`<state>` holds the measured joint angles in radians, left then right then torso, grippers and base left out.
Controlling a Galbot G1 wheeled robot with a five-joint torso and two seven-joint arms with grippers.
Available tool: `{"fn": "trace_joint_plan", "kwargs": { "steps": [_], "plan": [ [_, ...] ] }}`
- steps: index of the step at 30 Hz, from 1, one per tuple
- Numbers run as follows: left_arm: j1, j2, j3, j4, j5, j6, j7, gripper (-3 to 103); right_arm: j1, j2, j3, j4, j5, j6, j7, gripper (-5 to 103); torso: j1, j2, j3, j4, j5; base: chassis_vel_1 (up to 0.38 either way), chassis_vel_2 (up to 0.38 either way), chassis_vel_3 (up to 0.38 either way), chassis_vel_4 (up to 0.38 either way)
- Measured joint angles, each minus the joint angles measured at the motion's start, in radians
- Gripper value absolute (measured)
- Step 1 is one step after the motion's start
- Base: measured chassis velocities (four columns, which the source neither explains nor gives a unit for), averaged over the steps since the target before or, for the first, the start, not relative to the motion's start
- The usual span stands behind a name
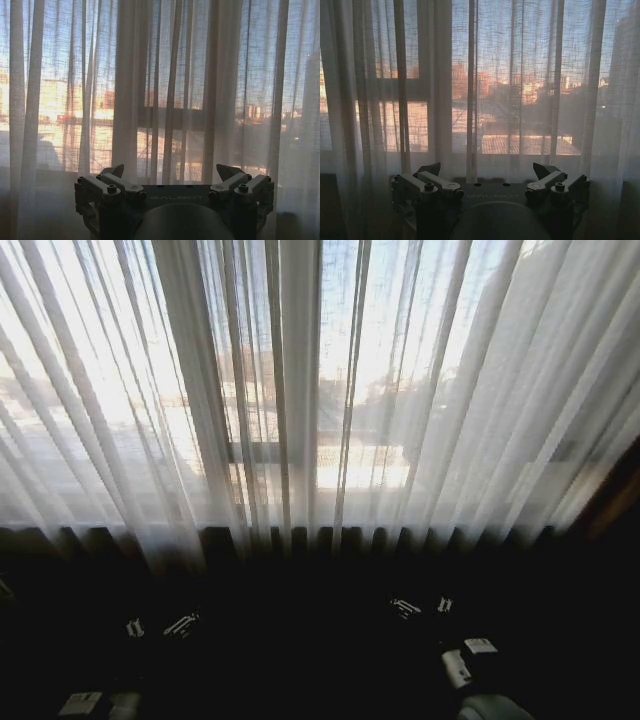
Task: Open the curtains by pulling them apart, changing their state from closed to fully open.
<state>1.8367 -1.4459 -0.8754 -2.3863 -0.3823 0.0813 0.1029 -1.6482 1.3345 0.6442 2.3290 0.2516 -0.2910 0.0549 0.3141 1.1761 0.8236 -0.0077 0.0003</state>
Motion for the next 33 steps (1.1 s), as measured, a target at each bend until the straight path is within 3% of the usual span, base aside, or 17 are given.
{"fn": "trace_joint_plan", "kwargs": {
  "steps": [33],
  "plan": [
    [0.025, -0.028, -0.007, -0.015, 0.015, -0.050, 0.000, 100, -0.004, 0.007, -0.001, -0.008, -0.039, 0.026, -0.030, 100, 0.000, 0.000, 0.000, 0.0000, 0.0001, -0.030, 0.028, 0.030, -0.029]
  ]
}}
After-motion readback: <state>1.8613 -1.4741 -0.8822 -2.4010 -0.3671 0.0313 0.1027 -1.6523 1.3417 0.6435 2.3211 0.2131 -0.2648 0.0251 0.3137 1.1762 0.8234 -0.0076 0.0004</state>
